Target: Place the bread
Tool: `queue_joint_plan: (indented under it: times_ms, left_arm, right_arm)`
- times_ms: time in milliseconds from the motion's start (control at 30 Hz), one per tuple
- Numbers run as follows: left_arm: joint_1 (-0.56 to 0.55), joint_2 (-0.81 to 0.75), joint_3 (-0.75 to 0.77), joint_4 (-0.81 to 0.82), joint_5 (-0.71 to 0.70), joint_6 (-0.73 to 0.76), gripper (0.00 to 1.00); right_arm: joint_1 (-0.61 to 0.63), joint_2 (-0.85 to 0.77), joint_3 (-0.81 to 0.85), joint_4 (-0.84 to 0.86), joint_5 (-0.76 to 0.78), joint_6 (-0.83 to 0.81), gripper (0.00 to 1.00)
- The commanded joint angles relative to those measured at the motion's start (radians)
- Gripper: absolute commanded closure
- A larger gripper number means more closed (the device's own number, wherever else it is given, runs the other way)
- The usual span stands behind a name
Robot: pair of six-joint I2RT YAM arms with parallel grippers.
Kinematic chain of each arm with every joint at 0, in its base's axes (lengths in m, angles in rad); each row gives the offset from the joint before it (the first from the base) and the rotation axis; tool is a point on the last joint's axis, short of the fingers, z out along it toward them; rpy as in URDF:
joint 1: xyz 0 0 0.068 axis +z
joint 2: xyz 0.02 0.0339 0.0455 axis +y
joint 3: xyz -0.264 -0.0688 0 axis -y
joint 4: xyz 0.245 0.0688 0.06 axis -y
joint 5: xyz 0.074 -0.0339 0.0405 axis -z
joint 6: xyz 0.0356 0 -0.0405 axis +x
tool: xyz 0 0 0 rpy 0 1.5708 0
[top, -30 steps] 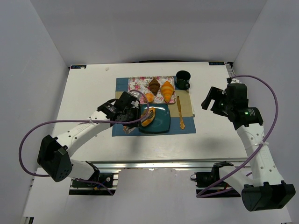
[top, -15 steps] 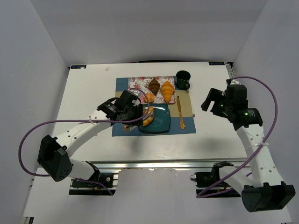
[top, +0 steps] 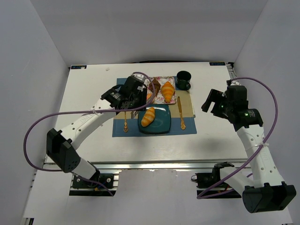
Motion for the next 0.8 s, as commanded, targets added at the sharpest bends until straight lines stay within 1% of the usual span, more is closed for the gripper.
queue_joint_plan:
  times_ms: [0, 100, 367, 600, 767]
  left_arm:
    - [-0.003, 0.037, 0.083, 0.015, -0.134, 0.041, 0.41]
    - [0.000, 0.126, 0.146, -0.008, -0.144, 0.065, 0.41]
    - [0.017, 0.241, 0.184, 0.018, -0.138, 0.072, 0.40]
    - [0.028, 0.258, 0.160, 0.039, -0.095, 0.074, 0.40]
    - [0.031, 0.283, 0.155, 0.044, -0.075, 0.072, 0.37]
  right_arm:
    - [0.003, 0.010, -0.009, 0.041, -0.015, 0.014, 0.11]
    - [0.003, 0.018, -0.006, 0.044, -0.015, 0.012, 0.11]
    - [0.001, 0.042, 0.002, 0.056, -0.011, 0.006, 0.11]
    - [0.001, 0.048, -0.013, 0.065, -0.015, 0.008, 0.11]
    - [0.001, 0.053, -0.022, 0.071, -0.015, 0.009, 0.11]
